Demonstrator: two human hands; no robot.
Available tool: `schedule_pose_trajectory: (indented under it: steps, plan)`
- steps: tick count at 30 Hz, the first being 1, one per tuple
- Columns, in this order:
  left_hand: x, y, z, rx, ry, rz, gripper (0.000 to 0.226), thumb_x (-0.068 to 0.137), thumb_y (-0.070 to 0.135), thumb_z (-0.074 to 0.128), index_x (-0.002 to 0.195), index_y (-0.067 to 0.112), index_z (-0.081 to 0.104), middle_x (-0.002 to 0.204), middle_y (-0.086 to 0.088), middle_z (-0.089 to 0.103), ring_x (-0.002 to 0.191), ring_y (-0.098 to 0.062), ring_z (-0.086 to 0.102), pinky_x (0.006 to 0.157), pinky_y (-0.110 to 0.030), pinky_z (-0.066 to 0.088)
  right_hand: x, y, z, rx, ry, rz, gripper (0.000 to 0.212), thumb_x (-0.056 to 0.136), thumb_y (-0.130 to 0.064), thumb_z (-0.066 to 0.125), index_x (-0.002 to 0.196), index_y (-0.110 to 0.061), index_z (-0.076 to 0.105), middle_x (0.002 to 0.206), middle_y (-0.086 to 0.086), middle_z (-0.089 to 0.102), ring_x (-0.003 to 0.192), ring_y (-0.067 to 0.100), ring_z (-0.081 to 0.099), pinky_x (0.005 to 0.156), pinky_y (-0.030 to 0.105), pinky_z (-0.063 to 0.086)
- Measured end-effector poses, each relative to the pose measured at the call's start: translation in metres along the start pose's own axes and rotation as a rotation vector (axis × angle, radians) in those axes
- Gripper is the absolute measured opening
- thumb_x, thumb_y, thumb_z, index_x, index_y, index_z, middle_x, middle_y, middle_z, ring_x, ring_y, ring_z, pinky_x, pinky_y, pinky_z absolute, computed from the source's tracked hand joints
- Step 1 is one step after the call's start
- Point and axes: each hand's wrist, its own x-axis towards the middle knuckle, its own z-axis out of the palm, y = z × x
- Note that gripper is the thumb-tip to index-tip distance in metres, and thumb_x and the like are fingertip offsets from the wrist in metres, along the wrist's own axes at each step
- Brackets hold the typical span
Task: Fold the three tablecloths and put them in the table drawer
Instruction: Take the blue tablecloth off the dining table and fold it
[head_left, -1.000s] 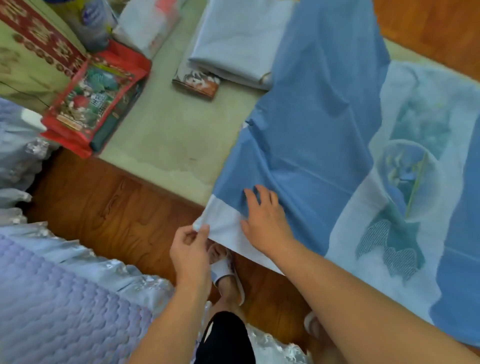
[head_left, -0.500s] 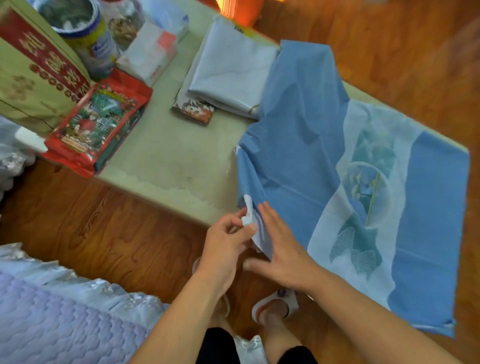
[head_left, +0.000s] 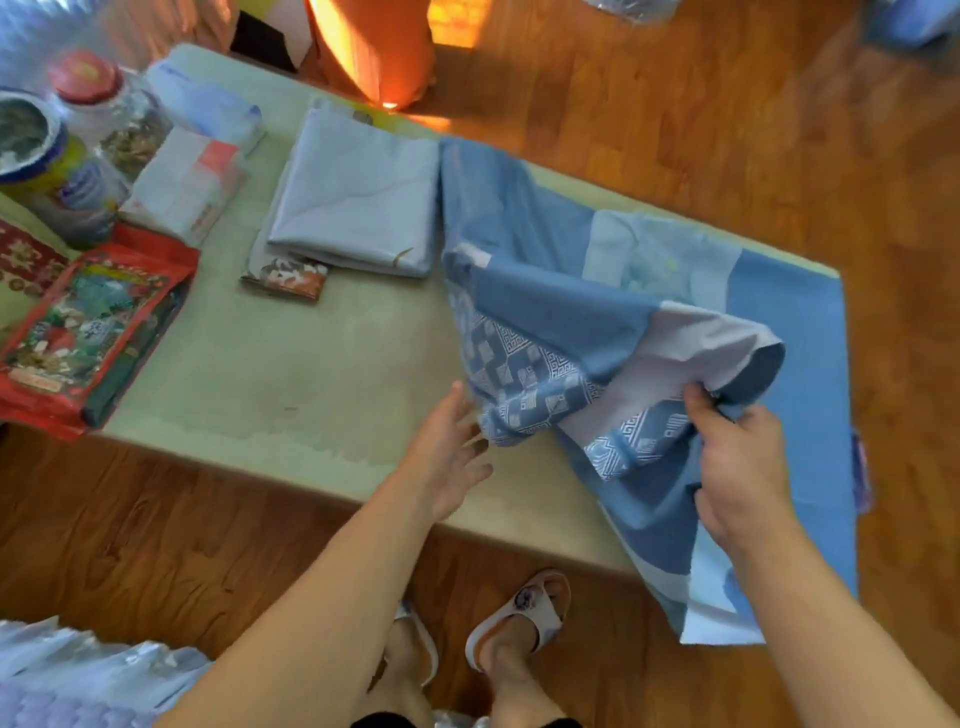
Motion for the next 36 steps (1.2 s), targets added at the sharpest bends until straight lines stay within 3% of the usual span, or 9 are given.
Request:
schedule_pose_trajectory:
  steps: [4, 7, 10, 14, 18, 23, 29, 33, 36]
  plan:
    - [0.034, 0.019, 0.065, -0.121, -0.192, -0.031, 0.075, 0.092, 0.081, 0.031, 0.138, 0.029, 0.061, 0.131, -0.006, 0.069, 0.119, -0.034, 0.065, 0.107, -0.054, 0.042, 0.013, -0.009, -0.049, 0.266, 0.015, 0.117, 0.014, 0.101, -0.009, 0.054, 0.097, -0.01, 0.068, 0.084, -0.003, 0.077, 0.076, 0.009, 0.073, 0.066, 0.025, 0.059]
    - [0.044, 0.036, 0.1, -0.271, -0.267, 0.03, 0.071, 0.096, 0.072, 0.041, 0.143, 0.022, 0.058, 0.139, -0.014, 0.062, 0.126, -0.042, 0.06, 0.11, -0.062, 0.04, 0.025, 0.006, -0.078, 0.344, 0.038, 0.261, 0.019, 0.1, -0.012, 0.055, 0.11, -0.001, 0.068, 0.1, 0.008, 0.076, 0.084, 0.015, 0.074, 0.068, 0.027, 0.059]
    - [0.042, 0.045, 0.126, -0.334, -0.125, 0.105, 0.051, 0.096, 0.045, 0.057, 0.137, 0.016, 0.063, 0.131, -0.014, 0.068, 0.123, -0.039, 0.063, 0.111, -0.06, 0.042, 0.03, 0.023, -0.106, 0.374, -0.023, 0.368, 0.03, 0.1, -0.014, 0.055, 0.122, 0.005, 0.063, 0.113, 0.017, 0.072, 0.094, 0.023, 0.073, 0.075, 0.032, 0.061]
    - [0.008, 0.088, 0.141, -0.18, -0.014, 0.312, 0.044, 0.093, 0.014, 0.051, 0.134, 0.004, 0.061, 0.122, -0.017, 0.071, 0.11, -0.036, 0.069, 0.098, -0.053, 0.054, 0.01, 0.037, -0.126, 0.319, -0.315, 0.442, 0.039, 0.087, -0.004, 0.061, 0.126, 0.001, 0.063, 0.122, 0.017, 0.07, 0.106, 0.025, 0.071, 0.078, 0.033, 0.06]
    - [-0.065, 0.177, 0.143, 0.161, 0.007, 0.655, 0.037, 0.091, -0.001, 0.053, 0.124, 0.007, 0.065, 0.101, -0.01, 0.077, 0.093, -0.027, 0.075, 0.074, -0.037, 0.061, -0.011, 0.041, -0.11, -0.298, -0.856, 0.38, 0.046, 0.089, 0.005, 0.068, 0.127, -0.021, 0.065, 0.128, -0.007, 0.068, 0.118, 0.004, 0.061, 0.101, 0.032, 0.052]
    - [-0.116, 0.262, 0.037, 0.831, 0.258, 0.816, 0.079, 0.082, -0.01, 0.065, 0.135, 0.048, 0.056, 0.125, 0.011, 0.07, 0.108, -0.014, 0.069, 0.091, -0.036, 0.058, -0.021, 0.039, -0.035, -0.614, -1.031, 0.295, 0.064, 0.092, -0.01, 0.066, 0.131, -0.057, 0.049, 0.141, -0.026, 0.046, 0.13, -0.009, 0.045, 0.096, 0.007, 0.042]
    - [-0.038, 0.281, -0.166, 1.125, 0.676, 0.493, 0.064, 0.086, 0.005, 0.073, 0.144, 0.009, 0.046, 0.099, -0.015, 0.065, 0.081, -0.029, 0.059, 0.073, -0.035, 0.049, -0.042, 0.103, 0.094, -0.622, -0.818, 0.321, 0.062, 0.098, -0.016, 0.062, 0.15, -0.038, 0.035, 0.153, -0.011, 0.04, 0.138, 0.007, 0.041, 0.101, 0.016, 0.037]
    - [0.001, 0.218, -0.256, 1.222, 0.6, 0.339, 0.073, 0.087, 0.01, 0.076, 0.151, 0.007, 0.041, 0.135, -0.02, 0.058, 0.119, -0.035, 0.058, 0.084, -0.024, 0.048, -0.069, 0.162, 0.171, -0.875, -0.696, 0.374, 0.065, 0.099, -0.02, 0.06, 0.156, -0.02, 0.031, 0.163, 0.006, 0.024, 0.151, 0.019, 0.023, 0.122, 0.029, 0.019]
    - [0.002, 0.156, -0.296, 1.126, 0.582, 0.245, 0.069, 0.09, 0.016, 0.074, 0.15, 0.008, 0.042, 0.143, -0.021, 0.053, 0.127, -0.037, 0.054, 0.106, -0.039, 0.044, -0.086, 0.183, 0.213, -1.101, -0.644, 0.354, 0.063, 0.097, -0.026, 0.062, 0.154, -0.019, 0.035, 0.163, 0.012, 0.021, 0.151, 0.023, 0.022, 0.122, 0.028, 0.016]
